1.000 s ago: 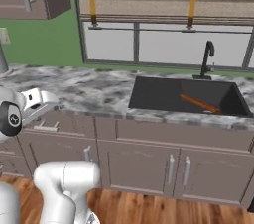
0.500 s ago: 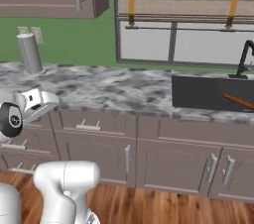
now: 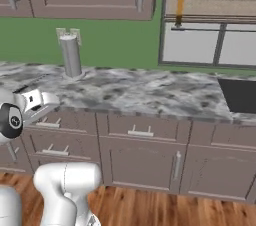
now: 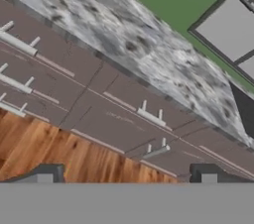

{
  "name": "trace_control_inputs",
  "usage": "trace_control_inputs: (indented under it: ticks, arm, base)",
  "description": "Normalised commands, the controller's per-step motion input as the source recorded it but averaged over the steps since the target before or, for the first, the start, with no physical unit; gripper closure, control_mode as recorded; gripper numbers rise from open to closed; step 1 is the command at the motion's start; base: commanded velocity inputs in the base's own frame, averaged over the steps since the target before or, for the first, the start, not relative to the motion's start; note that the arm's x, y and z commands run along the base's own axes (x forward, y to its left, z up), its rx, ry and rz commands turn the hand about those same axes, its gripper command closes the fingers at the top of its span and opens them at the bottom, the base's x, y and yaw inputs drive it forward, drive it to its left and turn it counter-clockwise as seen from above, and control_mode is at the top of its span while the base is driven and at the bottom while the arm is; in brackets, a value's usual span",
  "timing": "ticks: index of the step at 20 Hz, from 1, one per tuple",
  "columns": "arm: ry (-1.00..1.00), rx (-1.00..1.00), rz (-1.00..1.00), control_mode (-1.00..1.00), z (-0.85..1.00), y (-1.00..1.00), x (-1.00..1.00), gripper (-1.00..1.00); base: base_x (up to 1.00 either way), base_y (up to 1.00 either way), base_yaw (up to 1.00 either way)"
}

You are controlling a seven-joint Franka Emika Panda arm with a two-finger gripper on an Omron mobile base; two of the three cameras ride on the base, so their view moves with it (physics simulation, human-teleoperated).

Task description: Move the cutting board and knife to the sink. Then move spray from the cabinet to the counter.

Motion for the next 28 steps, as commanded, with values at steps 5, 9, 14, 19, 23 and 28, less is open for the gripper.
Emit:
trace_control_inputs:
  ticks: [5,9,14,19,23,28]
  arm:
    - [0.00,0.00,0.00,1.00,0.00,0.00,0.00,-1.00]
    - [0.00,0.00,0.00,1.00,0.00,0.00,0.00,-1.00]
    - [0.00,0.00,0.00,1.00,0.00,0.00,0.00,-1.00]
    - [0.00,0.00,0.00,1.00,0.00,0.00,0.00,-1.00]
    - [0.00,0.00,0.00,1.00,0.00,0.00,0.00,-1.00]
    - [0.00,0.00,0.00,1.00,0.00,0.00,0.00,-1.00]
  base:
    - [0.07,1.00,-0.04]
    - [0.36,0.94,-0.04]
    - [0.43,0.77,-0.04]
    - [0.45,0.54,-0.03]
    - [0.47,0.53,-0.05]
    - [0.48,0.48,-0.05]
